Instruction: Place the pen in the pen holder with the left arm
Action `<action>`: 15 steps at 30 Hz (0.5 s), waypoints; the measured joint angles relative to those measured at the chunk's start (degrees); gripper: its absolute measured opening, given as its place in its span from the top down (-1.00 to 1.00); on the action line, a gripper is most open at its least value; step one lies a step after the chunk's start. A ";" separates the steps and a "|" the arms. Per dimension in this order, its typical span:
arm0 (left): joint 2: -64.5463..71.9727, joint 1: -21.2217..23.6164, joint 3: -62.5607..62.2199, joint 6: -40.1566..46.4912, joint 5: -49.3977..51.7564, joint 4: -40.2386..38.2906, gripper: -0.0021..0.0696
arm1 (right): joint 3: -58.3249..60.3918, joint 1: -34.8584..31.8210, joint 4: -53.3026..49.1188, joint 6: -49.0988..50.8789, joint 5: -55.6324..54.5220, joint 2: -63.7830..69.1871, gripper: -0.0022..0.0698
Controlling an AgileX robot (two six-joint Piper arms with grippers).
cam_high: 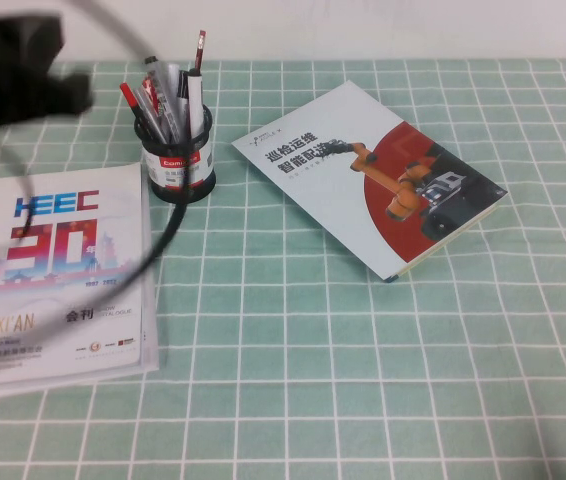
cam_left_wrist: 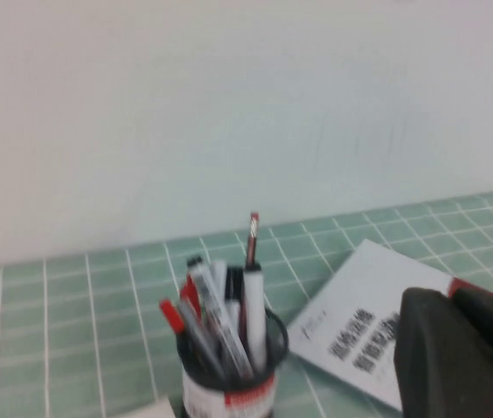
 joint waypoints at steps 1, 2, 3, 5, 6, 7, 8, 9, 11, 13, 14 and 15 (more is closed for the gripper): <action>-2.66 0.00 2.96 -0.12 -0.60 -0.63 0.94 | 0.00 0.00 0.00 0.00 0.00 0.00 1.00; -5.30 0.00 6.06 -0.38 -1.25 -1.18 0.94 | 0.00 0.00 0.00 0.00 0.00 0.00 1.00; -7.43 0.00 9.27 -0.39 -1.75 -1.44 0.94 | 0.00 0.00 0.00 0.00 0.00 0.00 1.00; -12.55 0.00 15.64 -0.47 -2.82 -1.70 0.94 | 0.00 0.00 0.00 0.00 0.00 0.00 1.00; -14.50 0.00 18.04 -0.47 -2.95 -1.79 0.94 | 0.00 0.00 0.00 0.00 0.00 0.00 1.00; -16.78 0.00 20.86 -0.47 -3.06 -1.79 0.94 | 0.00 0.00 0.00 0.00 0.00 0.00 1.00; -18.88 0.00 23.45 -0.47 -3.05 -1.79 0.94 | 0.00 0.00 0.00 0.00 0.00 0.00 1.00; -20.71 0.00 25.31 -0.47 -3.05 -1.52 0.94 | 0.00 0.00 0.00 0.00 0.00 0.00 1.00; -23.67 0.00 29.19 -0.47 -3.05 -0.50 0.94 | 0.00 0.00 0.00 0.00 0.00 0.00 1.00; -25.63 0.00 31.62 -0.69 -3.05 -0.22 0.94 | 0.00 0.00 0.00 0.00 0.00 0.00 1.00; -26.31 0.00 32.66 -1.54 -3.05 -0.22 0.94 | 0.00 0.00 0.00 0.00 0.00 0.00 1.00; -26.68 0.00 33.51 -2.16 -3.05 -0.35 0.94 | 0.00 0.00 0.00 0.00 0.00 0.00 1.00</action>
